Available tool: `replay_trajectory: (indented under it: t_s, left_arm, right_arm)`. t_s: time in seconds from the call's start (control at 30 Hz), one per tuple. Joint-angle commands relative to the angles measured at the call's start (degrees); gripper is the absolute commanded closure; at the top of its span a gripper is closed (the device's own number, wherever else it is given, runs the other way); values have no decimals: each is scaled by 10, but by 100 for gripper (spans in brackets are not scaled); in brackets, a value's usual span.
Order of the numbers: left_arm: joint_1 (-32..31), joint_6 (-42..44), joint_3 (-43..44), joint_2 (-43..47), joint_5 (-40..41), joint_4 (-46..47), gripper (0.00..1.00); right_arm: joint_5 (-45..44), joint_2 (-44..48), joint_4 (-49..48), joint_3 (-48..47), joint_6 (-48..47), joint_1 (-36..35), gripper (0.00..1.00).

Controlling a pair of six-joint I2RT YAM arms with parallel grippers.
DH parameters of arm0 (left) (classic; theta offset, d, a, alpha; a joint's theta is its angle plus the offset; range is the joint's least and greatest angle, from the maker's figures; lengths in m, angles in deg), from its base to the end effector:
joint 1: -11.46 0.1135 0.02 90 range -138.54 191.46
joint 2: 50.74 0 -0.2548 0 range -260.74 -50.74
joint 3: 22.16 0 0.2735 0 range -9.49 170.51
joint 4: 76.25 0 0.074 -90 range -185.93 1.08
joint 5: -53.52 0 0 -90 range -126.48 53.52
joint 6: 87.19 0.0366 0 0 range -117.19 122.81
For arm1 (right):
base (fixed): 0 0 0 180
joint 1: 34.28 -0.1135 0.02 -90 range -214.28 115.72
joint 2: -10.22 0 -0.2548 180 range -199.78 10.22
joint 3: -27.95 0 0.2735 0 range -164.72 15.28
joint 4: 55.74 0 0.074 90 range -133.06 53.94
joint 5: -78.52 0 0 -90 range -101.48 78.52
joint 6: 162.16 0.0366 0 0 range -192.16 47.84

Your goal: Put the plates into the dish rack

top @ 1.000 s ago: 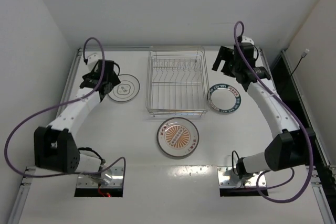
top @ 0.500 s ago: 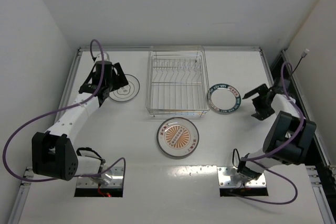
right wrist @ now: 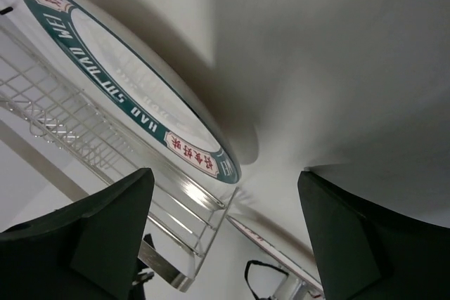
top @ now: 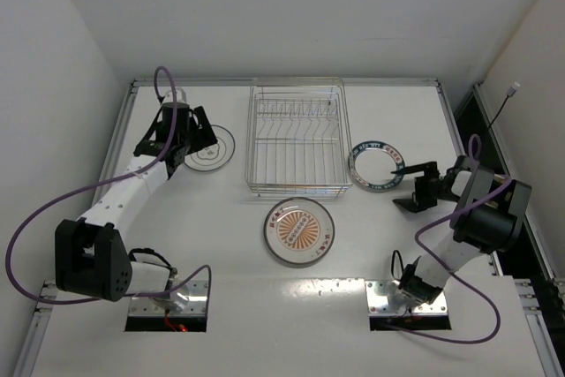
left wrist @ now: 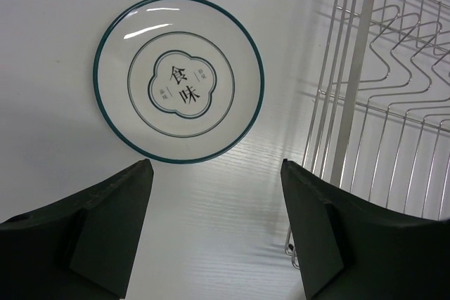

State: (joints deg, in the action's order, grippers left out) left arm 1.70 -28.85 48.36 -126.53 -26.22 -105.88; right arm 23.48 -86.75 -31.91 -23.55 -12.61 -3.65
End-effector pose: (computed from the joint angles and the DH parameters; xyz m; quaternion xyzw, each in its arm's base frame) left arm 0.3165 -0.0478 0.2724 -0.2083 0.8591 -0.0888 0.4589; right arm 0.2512 -0.1243 0.0742 0.6264 0.7007 0.3289 0.0922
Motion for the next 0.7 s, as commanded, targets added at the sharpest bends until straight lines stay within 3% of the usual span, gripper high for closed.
replay_trajectory:
  t_s: [0.0, 0.2, 0.57, 0.67]
  left_arm:
    - [-1, 8, 3, 0, 2, 17, 29]
    - [-1, 8, 8, -5, 2, 17, 29]
    - [-1, 8, 8, -10, 7, 11, 29]
    - [-1, 8, 13, -10, 7, 6, 29]
  right_arm:
    - [-40, -45, -3, -9, -18, -14, 19]
    - [-67, -57, 27, -55, -49, -32, 40]
    - [-126, -62, 83, -99, -60, -70, 46]
    - [-126, -68, 88, -99, -60, -70, 61]
